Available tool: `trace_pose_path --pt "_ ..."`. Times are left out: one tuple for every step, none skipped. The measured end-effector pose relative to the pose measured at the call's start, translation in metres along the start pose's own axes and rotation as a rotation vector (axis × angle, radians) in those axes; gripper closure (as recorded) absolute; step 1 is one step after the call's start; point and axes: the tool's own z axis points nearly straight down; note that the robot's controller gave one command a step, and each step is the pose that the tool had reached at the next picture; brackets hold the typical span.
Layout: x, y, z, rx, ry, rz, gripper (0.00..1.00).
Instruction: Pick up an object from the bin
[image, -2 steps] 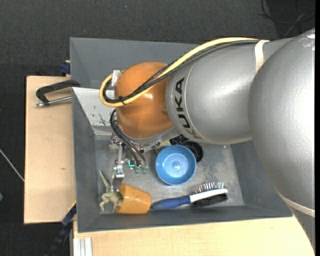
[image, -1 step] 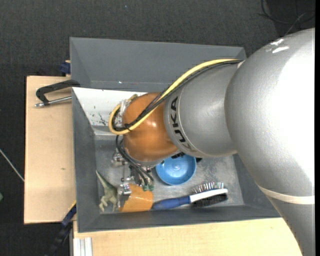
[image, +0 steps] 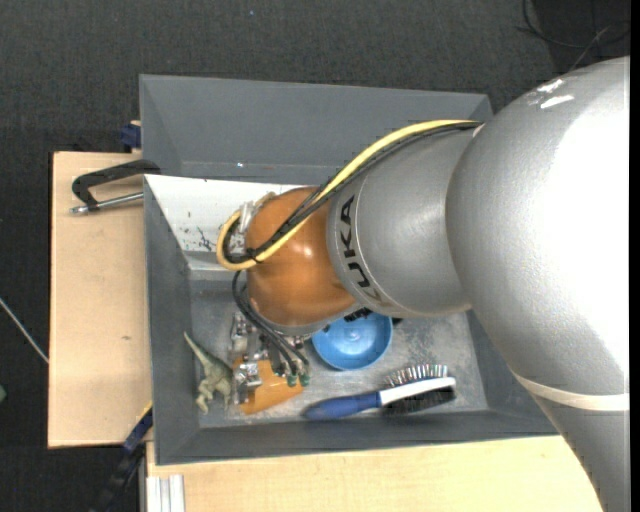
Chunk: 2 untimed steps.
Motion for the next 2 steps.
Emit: trace_pose_path --pt "0.0018 -0.0024 -0.1033 0.001 -0.016 -0.054 1.00" --pt "0.0035 -0.0031 -0.0986 0.003 -0.007 -0.053 0.00"
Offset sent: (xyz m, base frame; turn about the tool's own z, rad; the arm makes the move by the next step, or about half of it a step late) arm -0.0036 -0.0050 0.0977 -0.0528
